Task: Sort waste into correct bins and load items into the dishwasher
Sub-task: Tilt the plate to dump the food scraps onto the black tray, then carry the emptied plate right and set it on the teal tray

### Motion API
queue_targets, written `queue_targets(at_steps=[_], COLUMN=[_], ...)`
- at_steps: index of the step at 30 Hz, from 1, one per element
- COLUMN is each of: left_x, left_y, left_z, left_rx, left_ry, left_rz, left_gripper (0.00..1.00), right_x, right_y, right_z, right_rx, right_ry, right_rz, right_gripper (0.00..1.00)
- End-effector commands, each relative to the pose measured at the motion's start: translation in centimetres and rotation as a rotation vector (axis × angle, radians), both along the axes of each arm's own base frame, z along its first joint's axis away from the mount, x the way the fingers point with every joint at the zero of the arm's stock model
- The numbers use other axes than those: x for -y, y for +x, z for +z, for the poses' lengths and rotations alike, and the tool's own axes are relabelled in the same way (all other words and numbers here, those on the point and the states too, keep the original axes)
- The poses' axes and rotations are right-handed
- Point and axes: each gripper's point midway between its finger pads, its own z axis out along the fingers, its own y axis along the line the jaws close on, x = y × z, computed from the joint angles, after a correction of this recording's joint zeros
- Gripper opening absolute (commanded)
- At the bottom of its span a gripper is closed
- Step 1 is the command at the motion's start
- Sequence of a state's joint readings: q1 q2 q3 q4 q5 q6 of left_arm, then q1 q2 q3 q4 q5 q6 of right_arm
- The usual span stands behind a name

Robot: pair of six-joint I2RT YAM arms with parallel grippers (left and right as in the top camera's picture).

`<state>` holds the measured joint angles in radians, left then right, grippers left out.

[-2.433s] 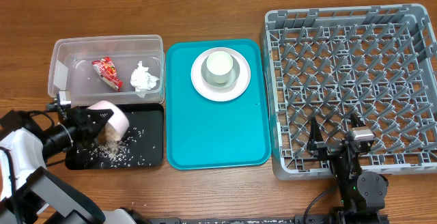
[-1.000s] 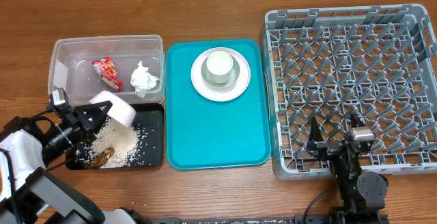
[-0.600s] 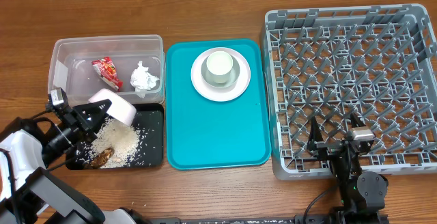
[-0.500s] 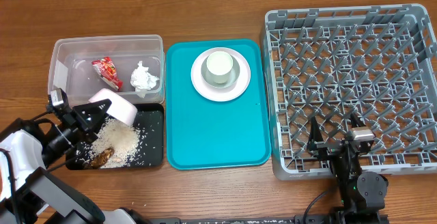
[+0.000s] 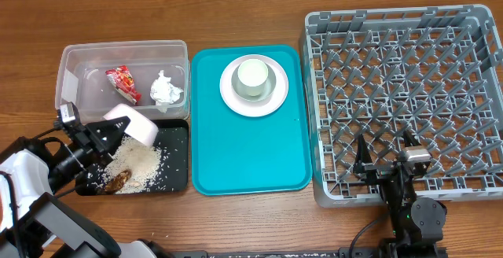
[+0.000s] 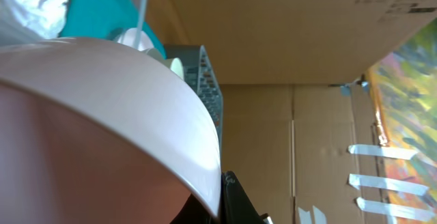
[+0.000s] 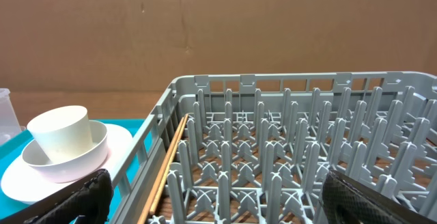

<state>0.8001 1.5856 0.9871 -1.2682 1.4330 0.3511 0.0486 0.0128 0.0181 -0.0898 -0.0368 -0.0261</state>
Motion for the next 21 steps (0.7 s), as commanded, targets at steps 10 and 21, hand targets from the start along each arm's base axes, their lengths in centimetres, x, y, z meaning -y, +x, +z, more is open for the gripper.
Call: queue_targets(at_steps=[10,21], left_x=[5.8,13.0], left_y=[-0.6,-0.5], left_z=[0.0,-1.1], left_rx=[-0.013,-0.218], left_ry=[0.089,0.383], left_rz=[-0.210,-0.456], left_gripper=[0.04,0.04], right_x=[-0.1,-0.1], right_y=[0.0,0.0], right_z=[-0.1,-0.1], right_rx=[0.008,0.008], right_ry=[0.000,0.000], right_rz=[0.005,0.005], right_gripper=[1.00,1.00])
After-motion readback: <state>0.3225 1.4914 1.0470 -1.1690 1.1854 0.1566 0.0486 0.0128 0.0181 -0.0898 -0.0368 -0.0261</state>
